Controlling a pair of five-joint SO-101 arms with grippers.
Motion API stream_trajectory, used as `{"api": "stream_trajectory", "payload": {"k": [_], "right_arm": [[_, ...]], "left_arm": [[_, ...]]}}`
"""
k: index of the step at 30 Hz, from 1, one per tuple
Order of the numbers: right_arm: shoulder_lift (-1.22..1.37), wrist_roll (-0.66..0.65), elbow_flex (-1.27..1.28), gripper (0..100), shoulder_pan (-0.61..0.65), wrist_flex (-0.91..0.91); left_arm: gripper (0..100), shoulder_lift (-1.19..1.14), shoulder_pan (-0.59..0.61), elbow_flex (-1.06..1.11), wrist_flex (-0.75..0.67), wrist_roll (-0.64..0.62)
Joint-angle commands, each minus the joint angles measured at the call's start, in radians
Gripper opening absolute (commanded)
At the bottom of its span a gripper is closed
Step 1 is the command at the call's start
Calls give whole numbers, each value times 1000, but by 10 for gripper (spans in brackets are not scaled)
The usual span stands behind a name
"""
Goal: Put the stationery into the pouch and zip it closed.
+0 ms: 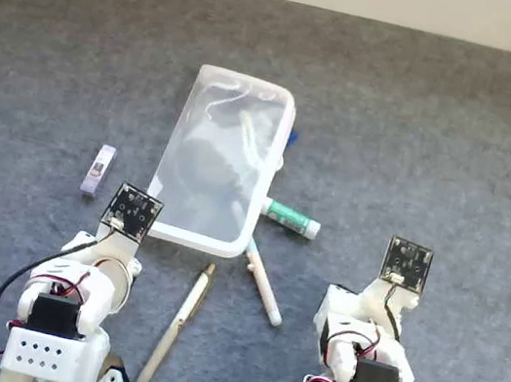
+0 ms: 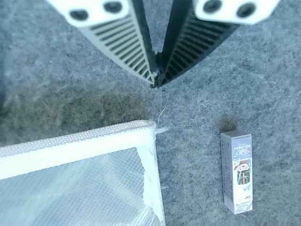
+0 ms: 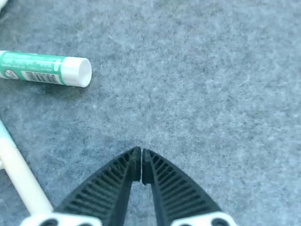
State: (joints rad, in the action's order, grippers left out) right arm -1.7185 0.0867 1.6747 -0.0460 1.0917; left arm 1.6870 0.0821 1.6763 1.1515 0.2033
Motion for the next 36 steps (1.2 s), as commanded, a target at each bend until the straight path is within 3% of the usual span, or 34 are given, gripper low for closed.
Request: {"api": "stream_trajectory", "payload": {"k": [1, 22, 30, 36], "right_arm": [[-15, -9, 117, 9, -7, 4], [-15, -6, 117, 9, -7, 4], [-15, -9, 117, 9, -7, 8], [-15, -9, 111, 9, -15, 5]], "left_arm": [[7, 12, 5, 27, 5, -6], [7, 12, 5, 27, 5, -6], [7, 12, -88, 27, 6, -6], [7, 13, 50, -33, 18, -5]]}}
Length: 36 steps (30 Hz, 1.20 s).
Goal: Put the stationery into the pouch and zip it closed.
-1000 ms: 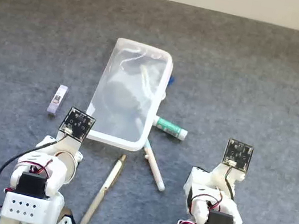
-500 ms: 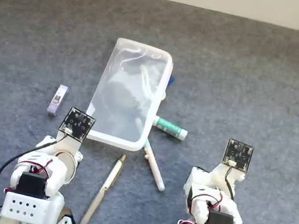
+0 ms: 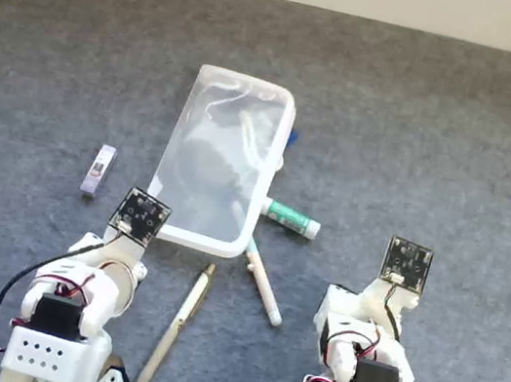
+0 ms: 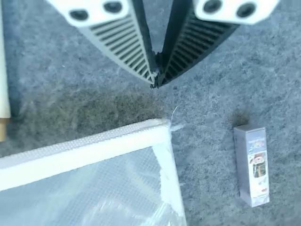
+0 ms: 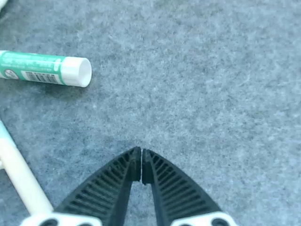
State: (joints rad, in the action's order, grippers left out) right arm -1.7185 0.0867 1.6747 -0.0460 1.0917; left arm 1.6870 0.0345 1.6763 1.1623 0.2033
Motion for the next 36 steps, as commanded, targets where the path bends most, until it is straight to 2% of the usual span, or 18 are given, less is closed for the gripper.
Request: {"api": "stream_trajectory", "payload": {"k": [1, 4, 8, 12, 15, 26, 30, 36], "right_arm": [[-15, -9, 110, 9, -27, 2], [-15, -9, 35, 9, -56, -18], [-15, -12, -124, 11, -97, -24], [-13, -152, -262, 12, -90, -19], [-4, -201, -328, 13, -87, -22], [7, -264, -489, 19, 84, -19], [156, -256, -587, 55, 119, -19], [532, -252, -789, 57, 185, -19]], "left_arm": [[7, 13, 148, -54, 8, -5], [7, 13, 243, -117, 8, -5], [7, 13, 265, -163, 9, -5], [7, 13, 288, -173, 8, -3], [7, 13, 329, -176, 8, -3], [8, 13, 341, -177, 8, -3], [8, 13, 346, -176, 8, -3], [8, 13, 346, -174, 8, -3]]}}
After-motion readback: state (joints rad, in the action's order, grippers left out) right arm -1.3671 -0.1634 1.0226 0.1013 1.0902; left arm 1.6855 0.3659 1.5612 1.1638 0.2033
